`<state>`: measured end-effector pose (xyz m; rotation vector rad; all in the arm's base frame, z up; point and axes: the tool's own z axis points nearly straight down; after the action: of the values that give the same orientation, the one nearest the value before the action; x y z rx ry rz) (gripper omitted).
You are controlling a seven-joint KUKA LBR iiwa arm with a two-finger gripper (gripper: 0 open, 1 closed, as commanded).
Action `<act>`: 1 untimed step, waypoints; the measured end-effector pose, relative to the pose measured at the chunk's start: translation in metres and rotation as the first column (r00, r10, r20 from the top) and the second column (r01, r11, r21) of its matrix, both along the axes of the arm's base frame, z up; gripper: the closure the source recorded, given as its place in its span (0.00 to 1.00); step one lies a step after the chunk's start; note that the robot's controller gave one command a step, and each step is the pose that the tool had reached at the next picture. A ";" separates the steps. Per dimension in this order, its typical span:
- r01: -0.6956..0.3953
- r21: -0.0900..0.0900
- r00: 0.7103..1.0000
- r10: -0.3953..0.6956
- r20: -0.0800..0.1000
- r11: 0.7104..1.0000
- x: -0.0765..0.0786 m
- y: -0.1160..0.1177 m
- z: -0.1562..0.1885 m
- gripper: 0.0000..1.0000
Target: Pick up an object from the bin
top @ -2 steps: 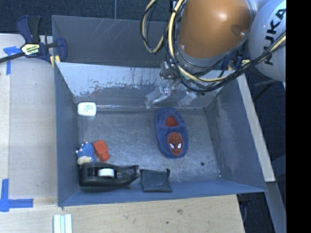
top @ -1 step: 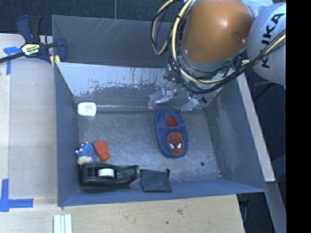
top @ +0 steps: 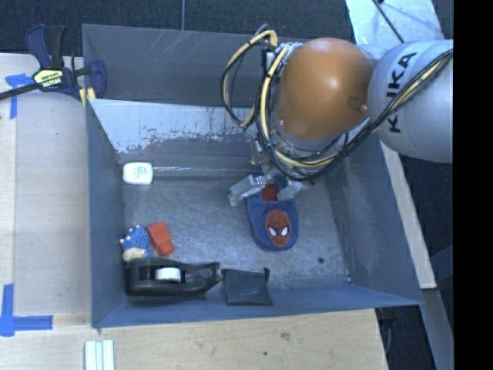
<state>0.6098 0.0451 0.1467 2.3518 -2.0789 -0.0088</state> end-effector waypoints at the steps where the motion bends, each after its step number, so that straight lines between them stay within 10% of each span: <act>1: -0.412 0.001 0.911 0.412 0.002 0.911 0.012 0.000 -0.051 0.00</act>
Offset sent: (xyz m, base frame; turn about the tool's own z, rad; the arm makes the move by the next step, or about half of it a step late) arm 0.0131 -0.0004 -0.0489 -0.4256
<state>0.6220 0.0447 0.0957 2.7384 -1.5370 -0.0074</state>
